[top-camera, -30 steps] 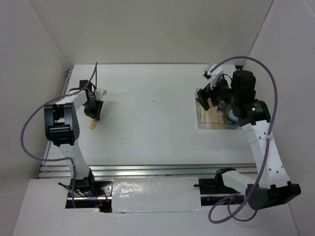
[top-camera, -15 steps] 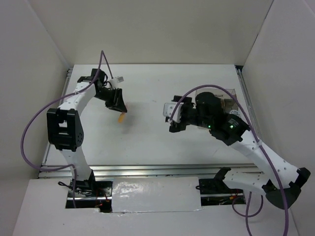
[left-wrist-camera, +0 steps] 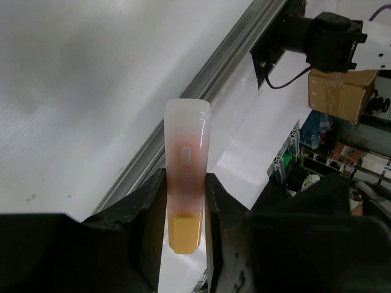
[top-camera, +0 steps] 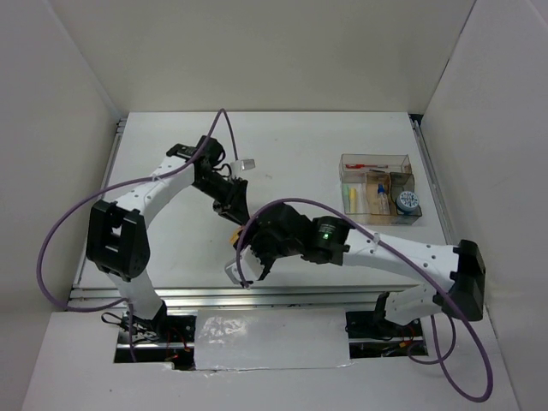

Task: Sort the stationery into containers
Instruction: Pick up the stationery from the center of the board, then place the stationery in the storage box.

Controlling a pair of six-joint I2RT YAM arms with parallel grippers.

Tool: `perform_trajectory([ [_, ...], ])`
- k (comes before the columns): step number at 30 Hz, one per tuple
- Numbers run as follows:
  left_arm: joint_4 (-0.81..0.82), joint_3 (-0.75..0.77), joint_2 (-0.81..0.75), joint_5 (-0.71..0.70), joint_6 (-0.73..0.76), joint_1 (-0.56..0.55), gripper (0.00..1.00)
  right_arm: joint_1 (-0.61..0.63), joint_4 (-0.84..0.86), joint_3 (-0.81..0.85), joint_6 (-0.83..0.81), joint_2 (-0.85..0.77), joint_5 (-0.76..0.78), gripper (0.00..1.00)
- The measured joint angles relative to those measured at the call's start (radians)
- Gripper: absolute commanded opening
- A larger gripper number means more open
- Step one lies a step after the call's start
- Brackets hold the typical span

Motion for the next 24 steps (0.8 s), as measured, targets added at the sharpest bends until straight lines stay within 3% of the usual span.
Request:
perform_trajectory([
  [9, 0.003, -0.029, -0.051, 0.007, 0.003, -0.038, 0.00, 0.011, -0.008, 0.034, -0.037, 0.174, -0.019, 0.56],
  [24, 0.001, -0.056, -0.051, 0.056, 0.000, -0.034, 0.00, -0.029, -0.014, 0.087, -0.034, 0.199, -0.030, 0.52],
])
